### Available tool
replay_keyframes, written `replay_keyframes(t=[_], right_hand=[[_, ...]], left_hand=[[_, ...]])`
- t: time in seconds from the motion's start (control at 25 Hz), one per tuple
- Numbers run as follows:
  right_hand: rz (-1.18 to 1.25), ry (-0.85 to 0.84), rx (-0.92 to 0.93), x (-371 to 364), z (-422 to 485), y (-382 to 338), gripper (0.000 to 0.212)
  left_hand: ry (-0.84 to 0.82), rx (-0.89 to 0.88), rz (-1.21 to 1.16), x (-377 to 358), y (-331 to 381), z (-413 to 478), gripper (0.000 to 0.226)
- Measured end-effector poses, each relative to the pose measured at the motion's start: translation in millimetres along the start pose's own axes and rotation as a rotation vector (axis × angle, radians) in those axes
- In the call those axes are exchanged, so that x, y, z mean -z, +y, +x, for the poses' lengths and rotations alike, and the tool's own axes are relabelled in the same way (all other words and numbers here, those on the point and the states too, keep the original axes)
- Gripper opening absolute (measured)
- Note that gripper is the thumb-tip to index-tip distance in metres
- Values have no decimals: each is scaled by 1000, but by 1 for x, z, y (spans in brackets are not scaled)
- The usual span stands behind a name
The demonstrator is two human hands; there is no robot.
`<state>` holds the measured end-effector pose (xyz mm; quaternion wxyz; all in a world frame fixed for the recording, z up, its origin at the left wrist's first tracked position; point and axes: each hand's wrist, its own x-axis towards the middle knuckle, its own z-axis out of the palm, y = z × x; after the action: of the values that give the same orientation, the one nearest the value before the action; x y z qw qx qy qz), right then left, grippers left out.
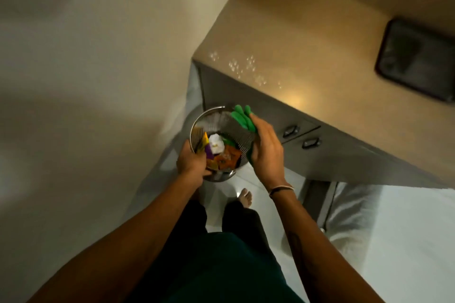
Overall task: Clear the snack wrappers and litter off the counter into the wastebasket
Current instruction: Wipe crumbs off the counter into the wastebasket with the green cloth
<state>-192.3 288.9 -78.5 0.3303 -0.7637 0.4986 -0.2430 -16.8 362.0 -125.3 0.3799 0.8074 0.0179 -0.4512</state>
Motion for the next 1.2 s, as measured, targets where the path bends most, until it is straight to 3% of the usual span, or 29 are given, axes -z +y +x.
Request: replay_keyframes(t=[0.2, 0.32, 0.44, 0.56, 0.8, 1.08, 1.2], right_hand=[[15, 86, 104, 47, 35, -36, 70], [27, 257, 119, 74, 62, -28, 69], [-62, 376, -24, 93, 91, 11, 71], [-214, 255, -238, 80, 110, 38, 61], [-366, 207, -283, 33, 150, 18, 66], [-361, -53, -54, -31, 201, -48, 93], [-462, -169, 88, -41, 213, -51, 89]], left_hand=[[-87, -59, -91, 5, 45, -26, 42], [-81, -54, -123, 10, 62, -29, 44], [-57, -43, -132, 17, 69, -25, 48], [-24, -16, -115, 19, 74, -21, 52], [31, -12, -36, 22, 79, -8, 48], [14, -5, -48, 31, 84, 5, 49], [-5, -5, -51, 38, 87, 9, 49]])
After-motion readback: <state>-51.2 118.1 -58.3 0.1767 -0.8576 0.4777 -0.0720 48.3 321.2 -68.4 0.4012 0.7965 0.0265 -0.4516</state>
